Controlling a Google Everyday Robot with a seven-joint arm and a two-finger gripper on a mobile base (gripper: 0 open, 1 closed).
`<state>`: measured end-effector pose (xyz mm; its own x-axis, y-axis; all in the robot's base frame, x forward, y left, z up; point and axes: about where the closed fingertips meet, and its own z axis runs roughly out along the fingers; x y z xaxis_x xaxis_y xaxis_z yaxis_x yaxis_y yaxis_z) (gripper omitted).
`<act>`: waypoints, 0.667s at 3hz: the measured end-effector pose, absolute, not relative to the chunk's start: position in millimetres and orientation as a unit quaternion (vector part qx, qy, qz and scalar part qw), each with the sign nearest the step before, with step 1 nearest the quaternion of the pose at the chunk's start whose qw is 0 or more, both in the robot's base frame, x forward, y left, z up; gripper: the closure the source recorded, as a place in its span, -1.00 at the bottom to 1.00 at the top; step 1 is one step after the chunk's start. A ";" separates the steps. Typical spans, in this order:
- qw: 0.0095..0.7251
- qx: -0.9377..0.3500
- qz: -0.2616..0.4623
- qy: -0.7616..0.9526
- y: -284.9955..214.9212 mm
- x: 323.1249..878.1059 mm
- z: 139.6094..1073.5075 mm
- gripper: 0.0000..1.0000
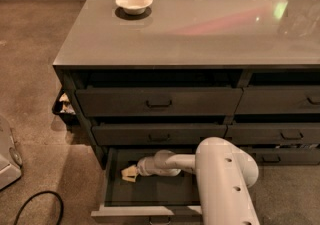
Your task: Place sponge into bottom drawer
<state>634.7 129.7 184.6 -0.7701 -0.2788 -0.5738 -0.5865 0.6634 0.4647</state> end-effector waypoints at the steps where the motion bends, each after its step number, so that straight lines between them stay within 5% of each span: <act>1: 0.245 -0.251 0.326 0.878 139.7 634.7 185.8 -1.00; 2: 0.245 -0.251 0.326 0.878 139.7 634.7 185.8 -1.00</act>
Offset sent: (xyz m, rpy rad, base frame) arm -0.0001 0.0084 0.0010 0.0011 -0.0222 0.0028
